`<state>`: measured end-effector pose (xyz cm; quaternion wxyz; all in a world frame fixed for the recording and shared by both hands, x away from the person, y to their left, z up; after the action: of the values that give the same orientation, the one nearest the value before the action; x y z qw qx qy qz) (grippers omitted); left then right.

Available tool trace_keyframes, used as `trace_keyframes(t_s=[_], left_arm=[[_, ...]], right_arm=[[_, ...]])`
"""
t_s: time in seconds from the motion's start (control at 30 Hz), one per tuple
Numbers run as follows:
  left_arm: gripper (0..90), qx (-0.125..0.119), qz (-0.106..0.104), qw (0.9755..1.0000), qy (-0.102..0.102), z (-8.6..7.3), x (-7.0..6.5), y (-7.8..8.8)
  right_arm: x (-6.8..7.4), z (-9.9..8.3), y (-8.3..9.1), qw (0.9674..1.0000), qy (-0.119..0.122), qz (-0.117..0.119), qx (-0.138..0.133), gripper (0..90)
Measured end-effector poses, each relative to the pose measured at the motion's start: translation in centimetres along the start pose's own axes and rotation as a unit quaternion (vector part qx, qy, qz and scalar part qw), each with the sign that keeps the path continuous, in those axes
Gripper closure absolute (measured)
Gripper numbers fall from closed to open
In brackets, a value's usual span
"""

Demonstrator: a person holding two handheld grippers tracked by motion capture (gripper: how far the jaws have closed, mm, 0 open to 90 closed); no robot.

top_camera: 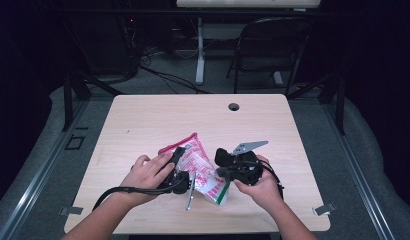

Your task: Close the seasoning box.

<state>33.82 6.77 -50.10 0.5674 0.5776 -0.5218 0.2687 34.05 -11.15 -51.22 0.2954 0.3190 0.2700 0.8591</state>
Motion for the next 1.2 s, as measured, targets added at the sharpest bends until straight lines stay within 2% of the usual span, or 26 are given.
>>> trace_keyframes(t_s=[0.1,0.13,0.23,0.27,0.5,1.2], left_arm=[[61.3,0.0,-0.001,1.0,0.0,0.03,-0.04,0.01],[61.3,0.001,-0.002,1.0,-0.007,0.05,0.0,0.03],[61.5,-0.004,0.01,0.9999,-0.004,0.08,0.06,-0.04],[61.5,0.002,0.002,1.0,-0.006,0.04,0.08,0.09],[61.9,0.004,-0.001,0.9999,-0.013,0.1,0.17,0.08],[62.9,0.009,0.012,0.9993,-0.034,0.23,0.36,0.36]], right_arm=[[-0.01,0.0,-0.01,1.0,-0.001,-0.001,0.0,90.0],[0.0,0.0,-0.02,1.0,-0.001,-0.001,0.0,90.0],[0.01,0.0,-0.06,1.0,-0.002,-0.001,-0.001,90.0],[0.0,0.01,-0.03,1.0,-0.001,0.0,0.0,90.0],[0.01,0.0,-0.06,1.0,-0.002,0.0,0.0,90.0],[0.03,-0.01,-0.09,1.0,-0.002,-0.001,-0.001,90.0]])
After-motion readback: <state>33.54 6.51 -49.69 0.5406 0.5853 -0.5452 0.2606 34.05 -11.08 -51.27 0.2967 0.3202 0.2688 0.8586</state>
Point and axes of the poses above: each handheld gripper's, and its own axes: y roughly backward along the jaws, z roughly out of its top, x roughly to its left, the point moved 6 cm from there along -y, roughly forward along the jaws, and after that the axes turned 11 degrees about -y, right-handed, at the moved point
